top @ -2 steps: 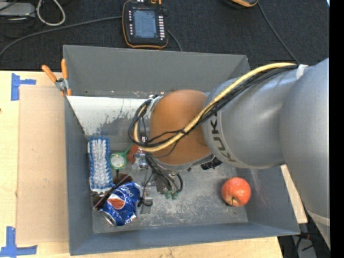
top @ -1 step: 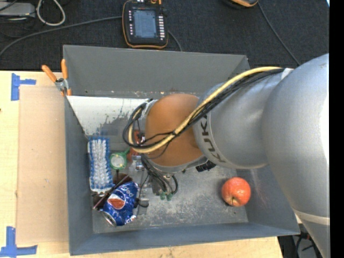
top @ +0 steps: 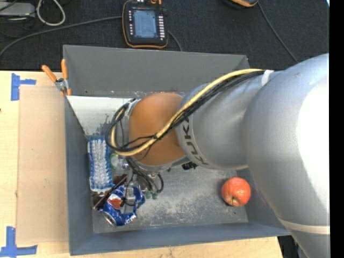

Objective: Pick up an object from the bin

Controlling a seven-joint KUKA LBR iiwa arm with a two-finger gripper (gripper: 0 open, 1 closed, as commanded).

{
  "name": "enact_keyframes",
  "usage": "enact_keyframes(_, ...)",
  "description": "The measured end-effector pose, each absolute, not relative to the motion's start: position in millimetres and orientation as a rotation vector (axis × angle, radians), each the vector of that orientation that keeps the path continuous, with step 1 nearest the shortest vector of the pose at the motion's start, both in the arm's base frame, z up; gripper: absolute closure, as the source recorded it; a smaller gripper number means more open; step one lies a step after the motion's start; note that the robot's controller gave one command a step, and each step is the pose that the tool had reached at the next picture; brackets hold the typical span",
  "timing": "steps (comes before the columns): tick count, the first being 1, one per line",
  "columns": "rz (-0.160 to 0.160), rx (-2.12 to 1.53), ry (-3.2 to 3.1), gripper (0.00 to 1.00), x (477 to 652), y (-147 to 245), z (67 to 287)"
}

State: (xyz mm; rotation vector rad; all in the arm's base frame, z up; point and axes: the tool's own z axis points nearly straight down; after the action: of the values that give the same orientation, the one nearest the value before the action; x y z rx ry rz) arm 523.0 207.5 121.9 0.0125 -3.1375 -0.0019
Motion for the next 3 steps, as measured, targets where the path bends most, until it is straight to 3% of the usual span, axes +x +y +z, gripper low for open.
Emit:
enact_keyframes(1,0.005,0.092,-3.131,0.00,493.1,220.8,103.5)
enact_keyframes(2,0.002,0.067,-3.134,0.00,519.2,209.0,70.7)
enact_keyframes(3,-0.004,0.018,-3.135,1.00,486.0,220.5,74.5)
